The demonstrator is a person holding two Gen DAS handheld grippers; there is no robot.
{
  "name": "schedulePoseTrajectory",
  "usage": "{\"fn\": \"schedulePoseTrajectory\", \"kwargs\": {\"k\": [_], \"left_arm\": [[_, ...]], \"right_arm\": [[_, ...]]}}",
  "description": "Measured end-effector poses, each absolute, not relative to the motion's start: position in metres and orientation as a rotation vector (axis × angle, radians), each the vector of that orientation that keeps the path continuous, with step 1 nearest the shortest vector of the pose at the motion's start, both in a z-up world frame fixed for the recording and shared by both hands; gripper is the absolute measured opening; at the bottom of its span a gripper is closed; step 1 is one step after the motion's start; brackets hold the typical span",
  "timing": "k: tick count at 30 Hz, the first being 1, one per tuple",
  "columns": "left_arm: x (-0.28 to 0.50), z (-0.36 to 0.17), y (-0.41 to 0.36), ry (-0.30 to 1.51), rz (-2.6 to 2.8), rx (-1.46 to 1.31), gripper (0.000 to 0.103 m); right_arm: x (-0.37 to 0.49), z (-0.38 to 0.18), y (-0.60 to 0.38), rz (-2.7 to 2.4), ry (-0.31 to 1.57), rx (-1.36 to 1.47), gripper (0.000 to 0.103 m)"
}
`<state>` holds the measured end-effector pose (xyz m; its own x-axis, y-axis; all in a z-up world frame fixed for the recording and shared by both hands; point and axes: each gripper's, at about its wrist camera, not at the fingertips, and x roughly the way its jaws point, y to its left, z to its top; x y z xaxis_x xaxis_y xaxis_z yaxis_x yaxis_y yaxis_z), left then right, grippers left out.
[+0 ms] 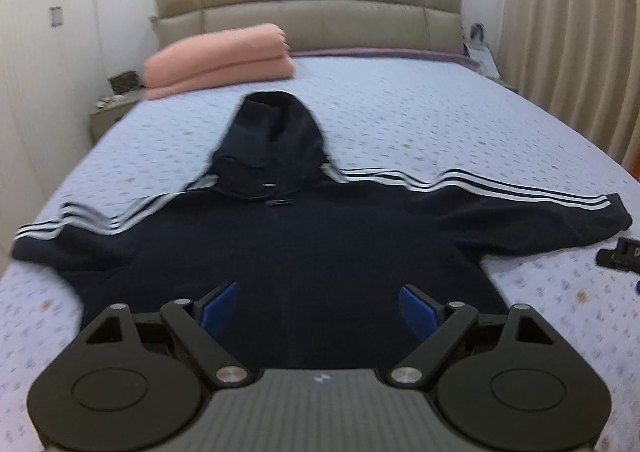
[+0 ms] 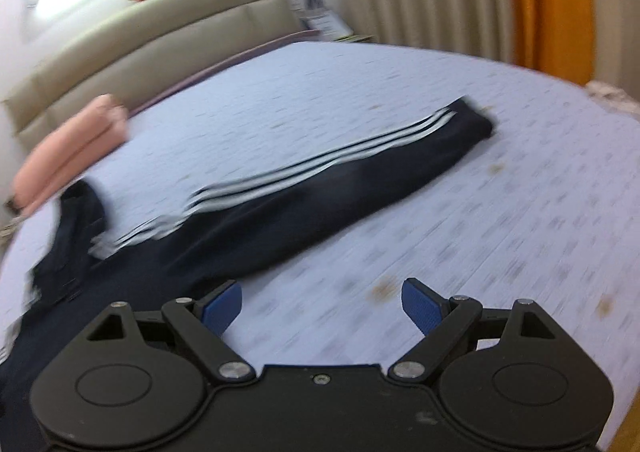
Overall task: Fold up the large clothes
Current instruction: 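Grasp the striped sleeve cuff with the right tool and lift it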
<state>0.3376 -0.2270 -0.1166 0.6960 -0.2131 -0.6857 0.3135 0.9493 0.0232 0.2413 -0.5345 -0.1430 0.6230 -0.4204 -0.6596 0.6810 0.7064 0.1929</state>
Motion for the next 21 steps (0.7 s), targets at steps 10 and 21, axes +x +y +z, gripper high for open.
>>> {"fn": "schedulePoseTrajectory", "kwargs": {"k": [10, 21], "left_arm": [[0.404, -0.122, -0.380, 0.779, -0.344, 0.178, 0.089], [0.472, -0.188, -0.463, 0.846, -0.304, 0.180, 0.085]], "right_arm": [[0.278, -0.150, -0.731, -0.753, 0.640, 0.508, 0.103], [0.321, -0.219, -0.861, -0.787, 0.732, 0.761, 0.088]]}}
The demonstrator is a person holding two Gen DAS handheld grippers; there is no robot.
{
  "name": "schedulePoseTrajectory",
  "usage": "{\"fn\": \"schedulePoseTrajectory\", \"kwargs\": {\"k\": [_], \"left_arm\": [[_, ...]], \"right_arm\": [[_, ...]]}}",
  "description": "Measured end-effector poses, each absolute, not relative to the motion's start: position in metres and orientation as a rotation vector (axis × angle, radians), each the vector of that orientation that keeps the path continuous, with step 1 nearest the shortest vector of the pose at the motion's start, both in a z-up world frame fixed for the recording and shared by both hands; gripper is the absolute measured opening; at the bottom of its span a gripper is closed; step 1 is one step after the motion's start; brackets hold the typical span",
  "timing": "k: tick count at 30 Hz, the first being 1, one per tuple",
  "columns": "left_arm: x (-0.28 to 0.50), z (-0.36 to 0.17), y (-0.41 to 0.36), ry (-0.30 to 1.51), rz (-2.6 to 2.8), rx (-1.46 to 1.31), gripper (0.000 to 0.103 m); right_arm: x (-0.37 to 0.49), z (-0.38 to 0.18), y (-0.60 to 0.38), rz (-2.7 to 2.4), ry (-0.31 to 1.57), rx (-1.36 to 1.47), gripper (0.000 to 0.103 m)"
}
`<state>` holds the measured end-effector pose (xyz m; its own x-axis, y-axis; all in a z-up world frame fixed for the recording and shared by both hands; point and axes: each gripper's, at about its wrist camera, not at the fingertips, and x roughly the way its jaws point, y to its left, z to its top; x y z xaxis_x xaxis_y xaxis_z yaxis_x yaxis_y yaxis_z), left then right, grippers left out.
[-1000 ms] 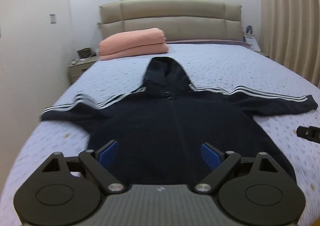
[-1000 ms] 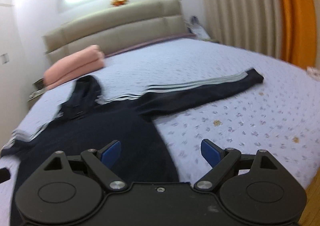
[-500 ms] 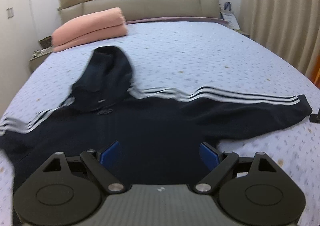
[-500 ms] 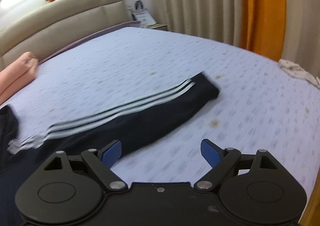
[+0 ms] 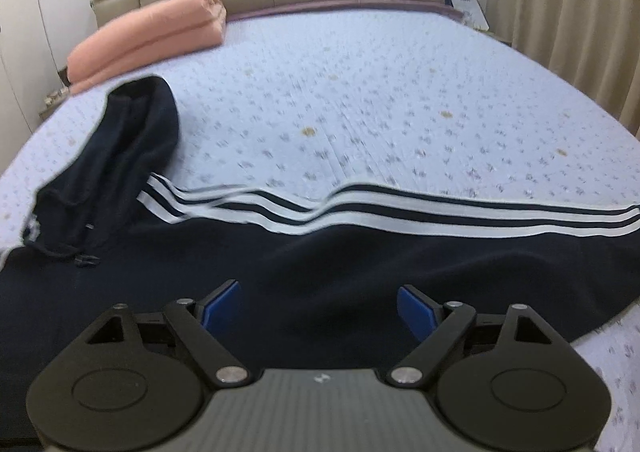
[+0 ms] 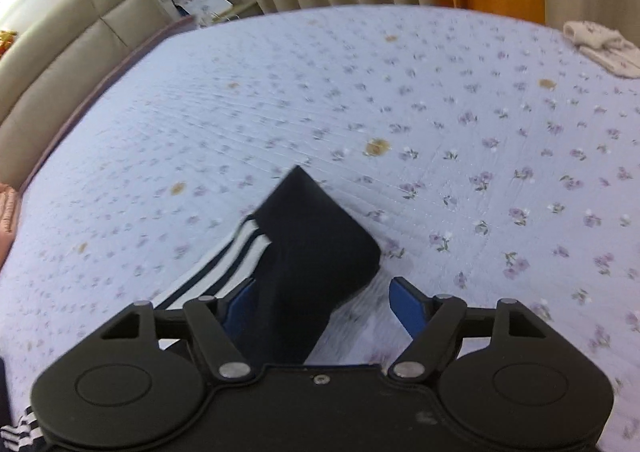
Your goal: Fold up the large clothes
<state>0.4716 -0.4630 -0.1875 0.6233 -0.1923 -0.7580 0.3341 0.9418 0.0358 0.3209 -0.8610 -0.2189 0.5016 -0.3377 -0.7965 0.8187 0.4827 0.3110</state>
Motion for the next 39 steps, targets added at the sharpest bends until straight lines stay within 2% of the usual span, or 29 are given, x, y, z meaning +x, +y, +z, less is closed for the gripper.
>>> {"fn": "schedulePoseTrajectory", "kwargs": {"k": [3, 4, 5, 6, 13, 16, 20, 23, 30, 39], "left_arm": [[0.481, -0.205, -0.472, 0.884, -0.309, 0.175, 0.084], [0.482, -0.208, -0.475, 0.895, -0.313, 0.175, 0.083], [0.485, -0.213, -0.479, 0.910, -0.322, 0.180, 0.080], [0.487, -0.217, -0.482, 0.922, -0.327, 0.189, 0.078], [0.489, -0.226, -0.498, 0.937, -0.363, 0.222, 0.068], [0.490, -0.229, -0.504, 0.925, -0.381, 0.269, 0.071], [0.493, -0.213, -0.476, 0.931, -0.399, 0.190, 0.065], [0.491, -0.192, -0.431, 0.886, -0.363, 0.143, 0.065], [0.496, -0.154, -0.274, 0.855, -0.171, 0.039, 0.065], [0.506, -0.120, -0.055, 0.842, 0.091, 0.019, 0.065]], "right_arm": [[0.336, -0.227, -0.862, -0.784, 0.738, 0.722, 0.075], [0.343, -0.228, -0.861, -0.780, 0.740, 0.693, 0.058], [0.350, -0.227, -0.857, -0.753, 0.752, 0.659, 0.046], [0.355, -0.226, -0.855, -0.733, 0.755, 0.631, 0.025], [0.345, -0.169, -0.811, -0.673, 0.628, 0.430, 0.023], [0.348, -0.171, -0.799, -0.664, 0.668, 0.410, 0.023], [0.356, -0.165, -0.782, -0.666, 0.684, 0.408, 0.023], [0.368, -0.140, -0.747, -0.623, 0.648, 0.379, 0.023], [0.400, -0.082, -0.603, -0.438, 0.572, 0.298, 0.023], [0.473, -0.054, -0.369, -0.150, 0.548, 0.268, 0.023]]}}
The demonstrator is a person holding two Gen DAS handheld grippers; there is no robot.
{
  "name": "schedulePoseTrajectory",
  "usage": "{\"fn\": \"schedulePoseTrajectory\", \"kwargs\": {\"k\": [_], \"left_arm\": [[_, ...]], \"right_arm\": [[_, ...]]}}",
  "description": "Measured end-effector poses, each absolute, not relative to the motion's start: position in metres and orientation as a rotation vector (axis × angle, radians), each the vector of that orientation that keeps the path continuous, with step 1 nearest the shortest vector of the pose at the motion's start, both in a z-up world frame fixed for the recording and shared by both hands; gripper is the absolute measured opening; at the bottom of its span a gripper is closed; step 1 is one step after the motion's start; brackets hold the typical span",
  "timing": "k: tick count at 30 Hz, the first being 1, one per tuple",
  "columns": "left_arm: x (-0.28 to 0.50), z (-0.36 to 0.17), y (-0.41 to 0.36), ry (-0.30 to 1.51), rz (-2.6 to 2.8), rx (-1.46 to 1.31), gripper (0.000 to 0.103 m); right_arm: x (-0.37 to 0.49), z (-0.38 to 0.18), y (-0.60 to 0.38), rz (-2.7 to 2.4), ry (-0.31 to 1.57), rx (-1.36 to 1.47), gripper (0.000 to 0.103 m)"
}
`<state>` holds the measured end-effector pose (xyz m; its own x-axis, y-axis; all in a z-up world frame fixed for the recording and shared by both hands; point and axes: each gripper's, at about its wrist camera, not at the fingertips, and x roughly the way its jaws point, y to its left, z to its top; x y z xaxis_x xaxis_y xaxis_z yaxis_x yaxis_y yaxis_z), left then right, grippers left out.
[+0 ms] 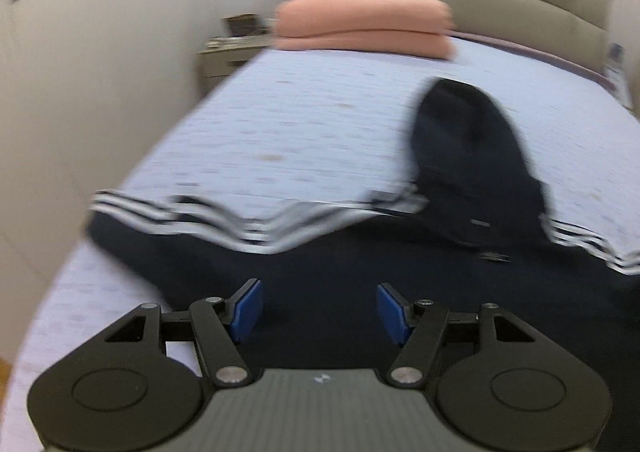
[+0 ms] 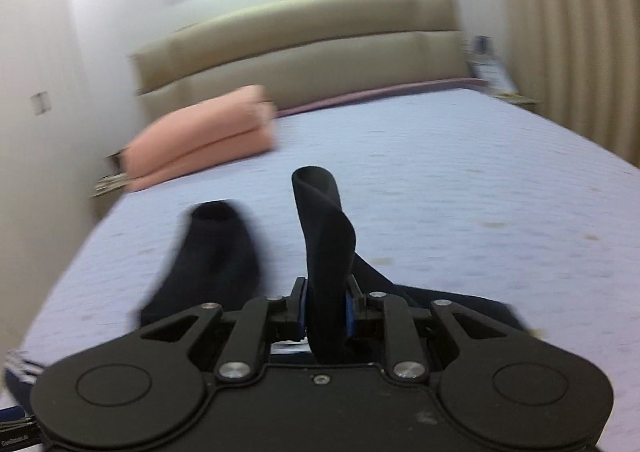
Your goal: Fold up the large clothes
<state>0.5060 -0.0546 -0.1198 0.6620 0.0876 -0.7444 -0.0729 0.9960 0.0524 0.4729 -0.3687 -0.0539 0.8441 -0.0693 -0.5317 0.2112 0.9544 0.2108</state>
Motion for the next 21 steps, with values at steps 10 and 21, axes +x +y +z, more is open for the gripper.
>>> {"fn": "schedulePoseTrajectory", "kwargs": {"k": [10, 21], "left_arm": [[0.499, -0.132, 0.084, 0.846, 0.211, 0.018, 0.065], [0.528, -0.166, 0.068, 0.881, -0.019, -0.041, 0.066]], "right_arm": [[0.543, -0.106, -0.153, 0.152, 0.715, 0.256, 0.038], [0.515, -0.133, -0.216, -0.030, 0.834, 0.120, 0.062]]}}
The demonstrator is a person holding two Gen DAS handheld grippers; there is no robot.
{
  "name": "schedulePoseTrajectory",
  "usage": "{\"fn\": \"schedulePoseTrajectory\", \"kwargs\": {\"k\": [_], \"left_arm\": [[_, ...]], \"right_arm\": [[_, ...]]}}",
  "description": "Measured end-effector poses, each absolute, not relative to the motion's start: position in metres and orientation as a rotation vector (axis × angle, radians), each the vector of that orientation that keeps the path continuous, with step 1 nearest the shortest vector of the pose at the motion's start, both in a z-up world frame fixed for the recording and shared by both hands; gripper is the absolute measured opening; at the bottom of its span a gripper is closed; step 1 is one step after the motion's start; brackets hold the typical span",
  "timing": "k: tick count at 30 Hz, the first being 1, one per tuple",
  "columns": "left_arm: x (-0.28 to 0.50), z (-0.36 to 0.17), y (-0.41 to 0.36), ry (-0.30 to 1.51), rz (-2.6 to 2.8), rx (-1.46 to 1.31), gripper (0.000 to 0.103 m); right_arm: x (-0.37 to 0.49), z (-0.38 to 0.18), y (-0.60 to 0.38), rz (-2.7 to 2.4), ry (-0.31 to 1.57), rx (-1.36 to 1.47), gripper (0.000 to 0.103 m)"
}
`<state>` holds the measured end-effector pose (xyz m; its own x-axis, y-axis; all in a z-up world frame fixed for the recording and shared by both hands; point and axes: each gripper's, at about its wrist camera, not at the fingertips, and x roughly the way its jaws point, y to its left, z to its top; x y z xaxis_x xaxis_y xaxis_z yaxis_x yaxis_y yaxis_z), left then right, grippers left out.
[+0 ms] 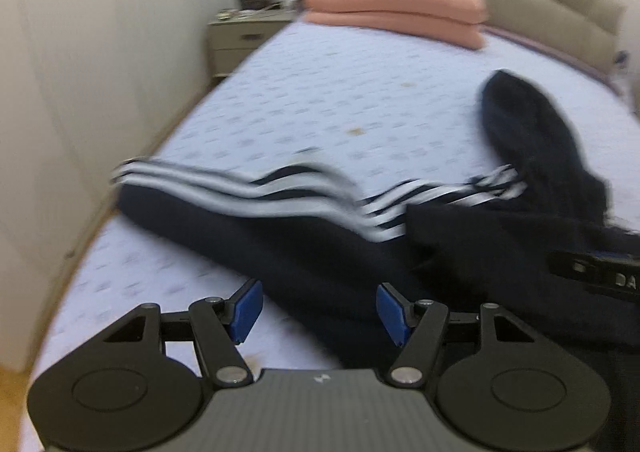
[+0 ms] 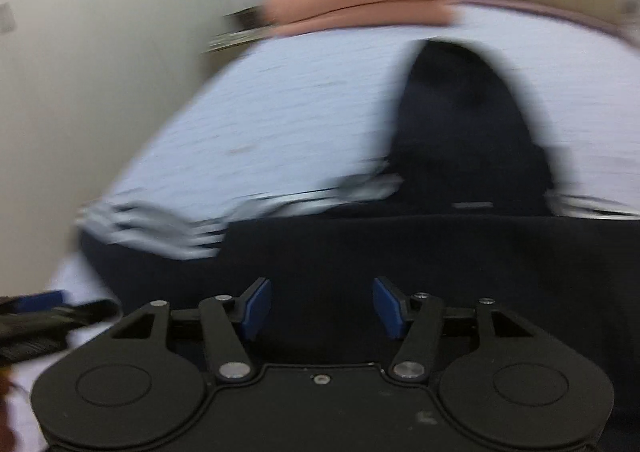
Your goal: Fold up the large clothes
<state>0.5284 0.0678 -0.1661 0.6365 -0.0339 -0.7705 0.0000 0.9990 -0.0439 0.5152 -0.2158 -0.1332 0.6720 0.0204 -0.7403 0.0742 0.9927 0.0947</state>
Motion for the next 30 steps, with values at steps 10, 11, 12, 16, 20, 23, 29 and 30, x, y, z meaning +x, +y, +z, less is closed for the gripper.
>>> {"fn": "schedulePoseTrajectory", "kwargs": {"k": [10, 11, 12, 16, 20, 23, 29, 30], "left_arm": [[0.585, -0.190, -0.021, 0.895, -0.248, -0.054, 0.060], [0.591, -0.204, -0.026, 0.955, -0.228, -0.020, 0.056], [0.597, -0.219, -0.031, 1.025, -0.193, 0.027, 0.053], [0.590, -0.222, -0.036, 1.004, -0.190, 0.104, 0.056], [0.584, -0.203, -0.015, 0.959, -0.196, 0.025, 0.054], [0.573, -0.181, 0.017, 0.890, -0.112, -0.045, 0.054], [0.567, -0.157, 0.106, 0.801, 0.212, -0.130, 0.055], [0.570, -0.155, 0.124, 0.791, 0.264, -0.138, 0.056]], "right_arm": [[0.515, -0.189, -0.346, -0.382, 0.976, 0.230, 0.020], [0.513, -0.193, -0.346, -0.383, 0.968, 0.229, 0.020], [0.514, -0.194, -0.343, -0.382, 0.961, 0.207, 0.020], [0.524, -0.194, -0.336, -0.396, 0.995, 0.177, 0.020], [0.515, -0.167, -0.315, -0.377, 0.929, 0.136, 0.031], [0.492, -0.150, -0.282, -0.260, 0.809, 0.179, 0.080], [0.477, -0.178, -0.209, -0.193, 0.763, 0.133, 0.080], [0.476, -0.185, -0.201, -0.187, 0.772, 0.122, 0.080]]}}
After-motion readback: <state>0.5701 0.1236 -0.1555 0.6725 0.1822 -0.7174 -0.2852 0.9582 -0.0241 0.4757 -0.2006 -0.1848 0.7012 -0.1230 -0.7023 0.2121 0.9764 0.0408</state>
